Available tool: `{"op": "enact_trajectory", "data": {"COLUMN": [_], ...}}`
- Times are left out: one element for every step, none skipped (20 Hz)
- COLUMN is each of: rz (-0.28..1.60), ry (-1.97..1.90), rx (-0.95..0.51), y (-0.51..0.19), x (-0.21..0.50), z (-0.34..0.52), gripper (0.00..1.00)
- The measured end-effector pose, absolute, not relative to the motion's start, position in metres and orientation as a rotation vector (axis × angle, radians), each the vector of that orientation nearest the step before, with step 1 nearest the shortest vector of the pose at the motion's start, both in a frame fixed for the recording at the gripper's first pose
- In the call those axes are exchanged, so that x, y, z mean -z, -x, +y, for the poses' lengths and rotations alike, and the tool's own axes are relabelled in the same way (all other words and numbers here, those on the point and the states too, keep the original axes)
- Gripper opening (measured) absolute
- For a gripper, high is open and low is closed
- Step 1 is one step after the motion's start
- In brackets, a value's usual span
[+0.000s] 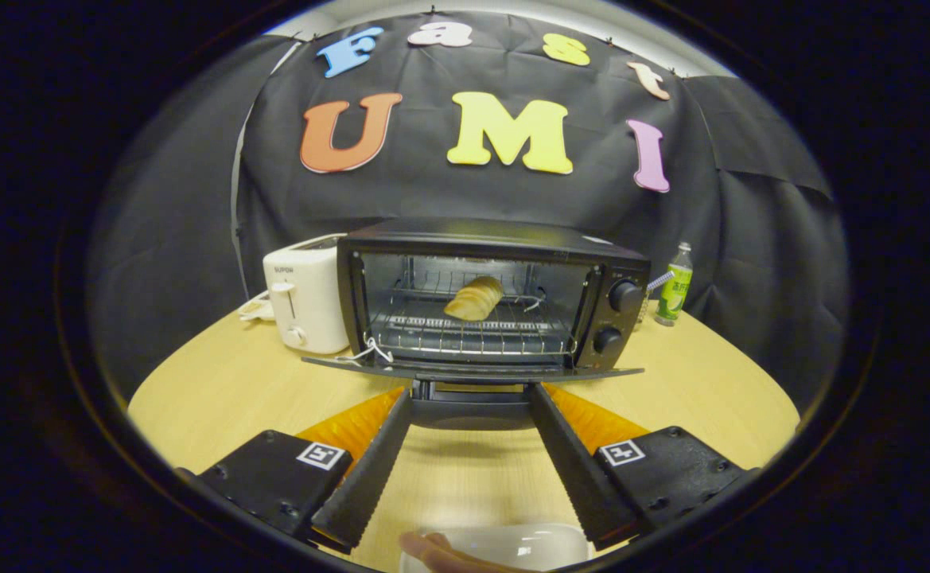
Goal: Open the toaster oven, put the food inside, and close the toaster oven door.
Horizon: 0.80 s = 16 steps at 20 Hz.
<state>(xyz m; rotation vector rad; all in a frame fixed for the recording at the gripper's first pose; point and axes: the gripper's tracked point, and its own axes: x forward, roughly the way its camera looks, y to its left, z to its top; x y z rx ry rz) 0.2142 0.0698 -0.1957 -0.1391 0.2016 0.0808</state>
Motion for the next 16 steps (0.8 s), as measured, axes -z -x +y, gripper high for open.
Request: {"op": "enact_trajectory", "data": {"rz": [0.188,0.182,0.177,0.163,0.145,0.126,0.11,0.11,0.114,0.131,0.143,0.146,0.137,0.128,0.119,0.114], "ry": [0.137,0.138,0.141,0.141,0.133,0.123,0.123,0.126,0.107,0.075,0.044,0.022,0.018,0.022,0.021,0.021], "rx": [-0.086,-0.089,-0.092,-0.097,-0.101,-0.105,-0.111,-0.119,-0.125,-0.134,-0.15,-0.165,-0.173,-0.168,-0.161,-0.162], "y": [-0.215,-0.216,-0.219,-0.222,-0.228,-0.233,-0.237,-0.241,-0.244,-0.244,-0.243,-0.241,-0.238,-0.234,-0.231,-0.226], "x": [0.192,0.188,0.184,0.178,0.17,0.163,0.158,0.154,0.151,0.149,0.146,0.142,0.136,0.131,0.129,0.128], "z": [0.07,0.071,0.073,0.074,0.074,0.076,0.076,0.077,0.078,0.079,0.082,0.084,0.083,0.079,0.075,0.074], "gripper": [1.0,1.0,1.0,1.0,1.0,1.0,1.0,1.0,1.0,1.0,1.0,1.0,1.0,1.0,1.0,1.0]}}
